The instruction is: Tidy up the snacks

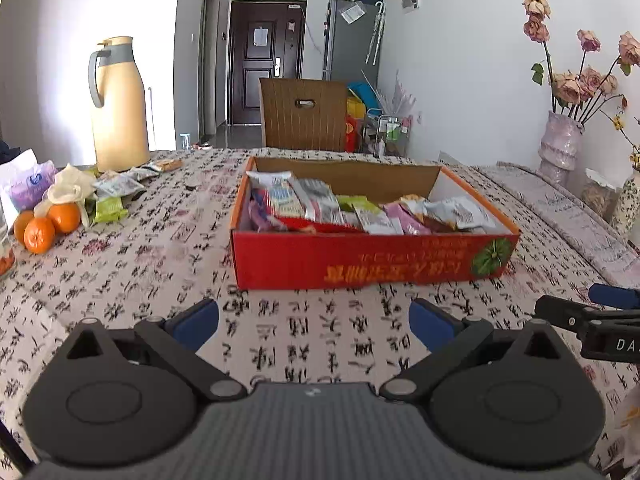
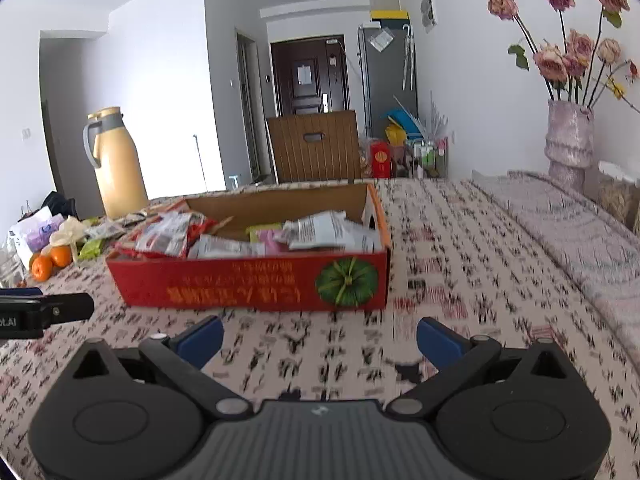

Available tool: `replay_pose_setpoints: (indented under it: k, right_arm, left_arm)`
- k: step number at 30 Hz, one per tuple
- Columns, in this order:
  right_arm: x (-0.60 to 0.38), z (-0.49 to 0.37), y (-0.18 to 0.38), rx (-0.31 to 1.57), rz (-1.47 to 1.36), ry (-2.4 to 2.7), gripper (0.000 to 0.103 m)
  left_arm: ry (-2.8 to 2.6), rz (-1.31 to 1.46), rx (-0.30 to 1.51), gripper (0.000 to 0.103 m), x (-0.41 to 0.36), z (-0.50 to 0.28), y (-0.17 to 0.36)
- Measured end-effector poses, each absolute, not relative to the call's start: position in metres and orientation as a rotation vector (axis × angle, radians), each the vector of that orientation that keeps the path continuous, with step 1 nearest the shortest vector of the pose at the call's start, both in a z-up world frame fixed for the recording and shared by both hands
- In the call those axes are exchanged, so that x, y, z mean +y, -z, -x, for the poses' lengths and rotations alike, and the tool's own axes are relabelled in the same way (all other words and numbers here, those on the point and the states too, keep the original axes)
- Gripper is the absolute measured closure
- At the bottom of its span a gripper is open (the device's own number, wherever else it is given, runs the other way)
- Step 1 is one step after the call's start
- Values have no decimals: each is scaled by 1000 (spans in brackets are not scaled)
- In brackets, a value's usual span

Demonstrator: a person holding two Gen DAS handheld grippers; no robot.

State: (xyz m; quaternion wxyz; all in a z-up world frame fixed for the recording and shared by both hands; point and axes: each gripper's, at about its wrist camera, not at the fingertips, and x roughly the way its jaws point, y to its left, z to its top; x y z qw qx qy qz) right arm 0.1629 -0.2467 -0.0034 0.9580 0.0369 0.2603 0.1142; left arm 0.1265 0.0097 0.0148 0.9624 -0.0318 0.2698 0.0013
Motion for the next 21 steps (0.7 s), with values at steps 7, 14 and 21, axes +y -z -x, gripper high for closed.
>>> replay_pose_setpoints:
  k: [7, 14, 21]
  right_arm:
    - [-247, -152, 9, 545, -82, -222, 0]
    - [-246, -148, 11, 553, -78, -222, 0]
    - [-245, -145, 11, 555, -75, -224, 0]
  left_arm:
    - [6, 70, 563, 0, 9, -117, -8]
    - [8, 74, 569, 0, 9, -112, -5]
    - [11, 74, 566, 0, 9, -108, -5]
